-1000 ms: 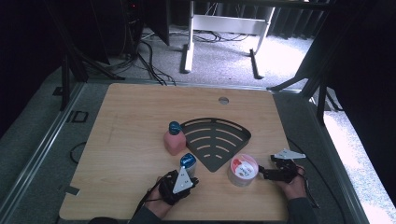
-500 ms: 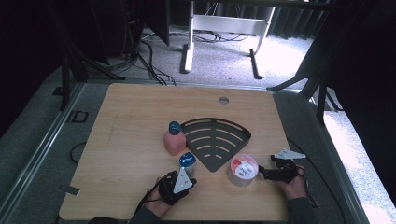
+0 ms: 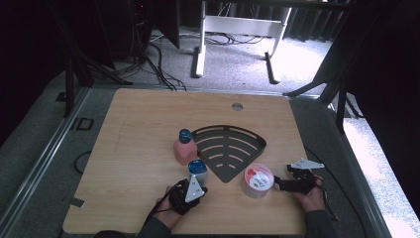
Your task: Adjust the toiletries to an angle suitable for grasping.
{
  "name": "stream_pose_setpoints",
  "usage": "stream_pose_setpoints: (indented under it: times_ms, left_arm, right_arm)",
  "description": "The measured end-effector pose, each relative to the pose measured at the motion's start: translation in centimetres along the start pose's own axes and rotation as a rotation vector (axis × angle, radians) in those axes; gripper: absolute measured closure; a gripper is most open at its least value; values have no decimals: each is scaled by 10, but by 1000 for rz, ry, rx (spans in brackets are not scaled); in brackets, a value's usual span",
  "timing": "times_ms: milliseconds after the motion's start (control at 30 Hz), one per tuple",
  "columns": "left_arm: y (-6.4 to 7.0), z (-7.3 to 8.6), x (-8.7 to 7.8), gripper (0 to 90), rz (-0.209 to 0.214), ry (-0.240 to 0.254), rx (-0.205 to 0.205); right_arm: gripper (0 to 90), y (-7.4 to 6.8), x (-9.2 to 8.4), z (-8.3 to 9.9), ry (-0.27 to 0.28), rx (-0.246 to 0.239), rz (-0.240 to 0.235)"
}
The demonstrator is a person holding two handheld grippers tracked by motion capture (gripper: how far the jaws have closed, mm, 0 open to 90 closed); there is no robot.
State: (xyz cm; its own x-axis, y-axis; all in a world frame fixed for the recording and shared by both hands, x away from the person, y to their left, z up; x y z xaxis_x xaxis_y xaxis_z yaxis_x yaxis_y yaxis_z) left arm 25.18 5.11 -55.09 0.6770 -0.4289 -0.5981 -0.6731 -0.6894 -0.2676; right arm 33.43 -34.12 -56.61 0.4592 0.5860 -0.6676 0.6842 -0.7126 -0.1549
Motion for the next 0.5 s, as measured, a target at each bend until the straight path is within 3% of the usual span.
stream_pose_setpoints:
  times_ms: [500]
  left_arm:
    - [-13,1,19,884,-27,-59,-5]
  right_arm:
    - [189,0,0,0,-1,0,0]
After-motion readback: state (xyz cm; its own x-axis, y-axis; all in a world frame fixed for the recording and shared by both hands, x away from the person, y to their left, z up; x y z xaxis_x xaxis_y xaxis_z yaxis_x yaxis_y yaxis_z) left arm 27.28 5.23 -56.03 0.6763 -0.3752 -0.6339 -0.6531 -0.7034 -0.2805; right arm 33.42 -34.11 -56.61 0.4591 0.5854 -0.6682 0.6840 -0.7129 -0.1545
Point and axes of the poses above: each handheld gripper's, and its own axes: x roughly forward along the jaws, z roughly out of its underside, y roughly to its right, the point moved 1 cm from there along x, roughly forward along the jaws, and after that the axes turned 13 degrees about -z, right-handed, at the moved point
